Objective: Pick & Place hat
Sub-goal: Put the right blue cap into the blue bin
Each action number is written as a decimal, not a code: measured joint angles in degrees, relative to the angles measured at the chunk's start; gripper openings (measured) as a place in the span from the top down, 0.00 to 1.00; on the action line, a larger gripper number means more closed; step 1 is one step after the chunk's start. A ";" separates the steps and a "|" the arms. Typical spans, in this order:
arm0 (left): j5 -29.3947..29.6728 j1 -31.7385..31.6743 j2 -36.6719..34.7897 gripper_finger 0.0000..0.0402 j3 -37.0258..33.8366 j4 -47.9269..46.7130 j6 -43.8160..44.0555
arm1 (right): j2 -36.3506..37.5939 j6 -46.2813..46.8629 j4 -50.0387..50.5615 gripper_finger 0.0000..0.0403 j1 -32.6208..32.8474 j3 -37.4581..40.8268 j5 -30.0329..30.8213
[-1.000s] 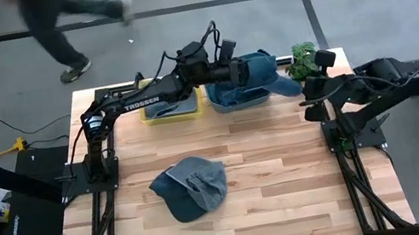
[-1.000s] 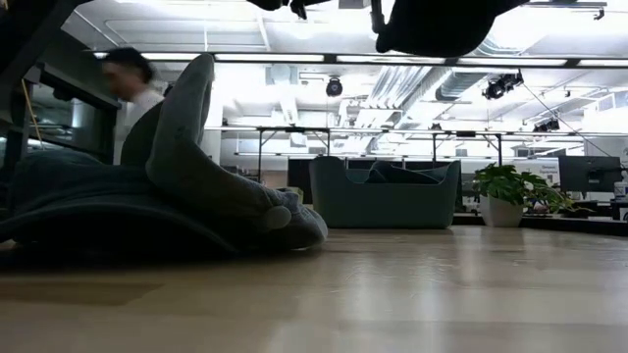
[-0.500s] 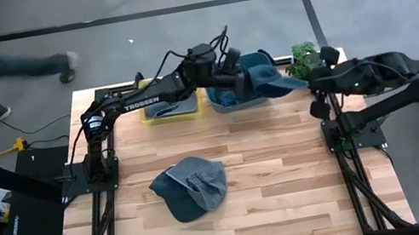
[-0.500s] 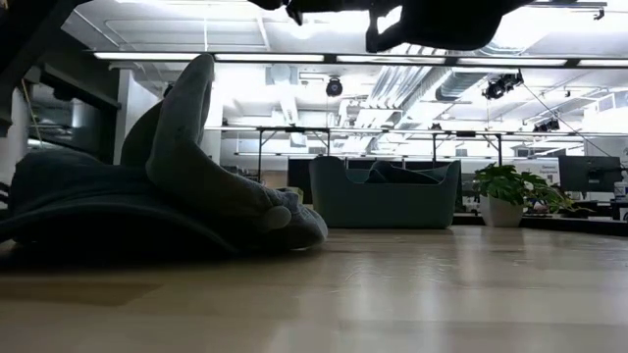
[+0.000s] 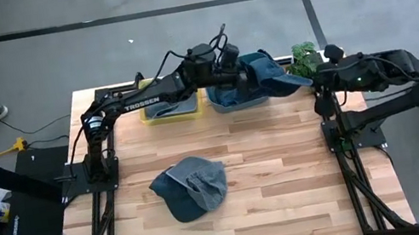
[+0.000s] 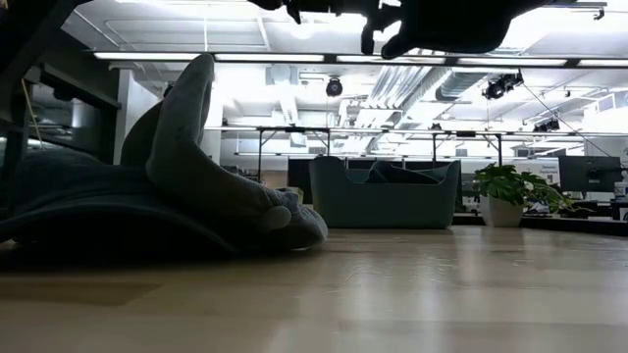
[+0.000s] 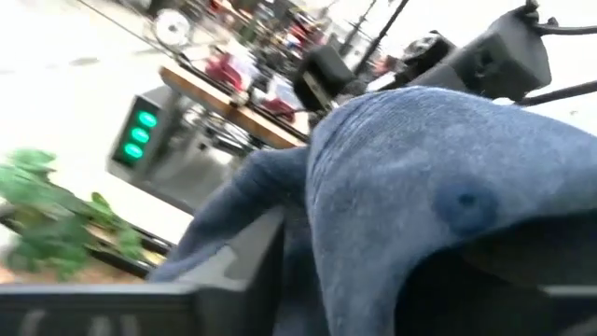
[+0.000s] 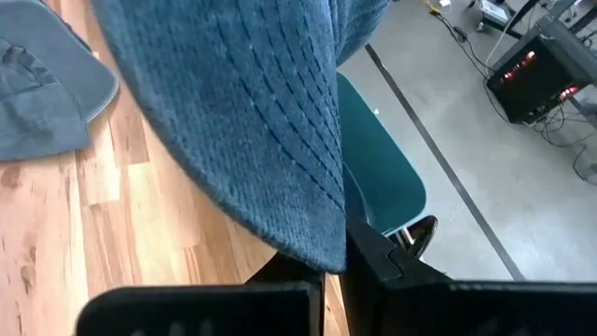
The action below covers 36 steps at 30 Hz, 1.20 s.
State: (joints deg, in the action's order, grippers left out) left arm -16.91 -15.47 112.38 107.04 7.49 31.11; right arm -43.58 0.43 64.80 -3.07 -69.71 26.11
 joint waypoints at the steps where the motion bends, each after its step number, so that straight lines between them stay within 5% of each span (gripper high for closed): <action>1: 1.44 -0.29 0.00 0.59 0.00 0.00 -1.11 | 0.12 0.47 0.02 0.98 -0.30 0.00 0.00; 8: 7.51 -2.27 0.00 0.38 0.00 0.01 -7.54 | 2.20 2.12 0.76 0.98 -3.36 0.00 0.27; 18: 4.96 -4.47 -0.12 0.35 -0.01 -0.05 -16.91 | 3.99 2.75 5.04 0.98 -11.10 -0.09 -0.94; 31: 10.32 -3.27 -7.12 0.35 -0.07 -15.83 -46.01 | 1.69 3.80 -0.59 0.98 -23.26 -0.09 -21.60; 36: 19.90 -1.80 -9.61 0.35 -0.11 -25.94 -55.16 | -2.11 4.32 -3.35 0.98 -29.67 -0.09 -32.09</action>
State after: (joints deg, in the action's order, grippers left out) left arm 2.99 -17.26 102.77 106.94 -18.46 -24.05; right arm -45.69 4.75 61.44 -32.74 -69.80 -5.98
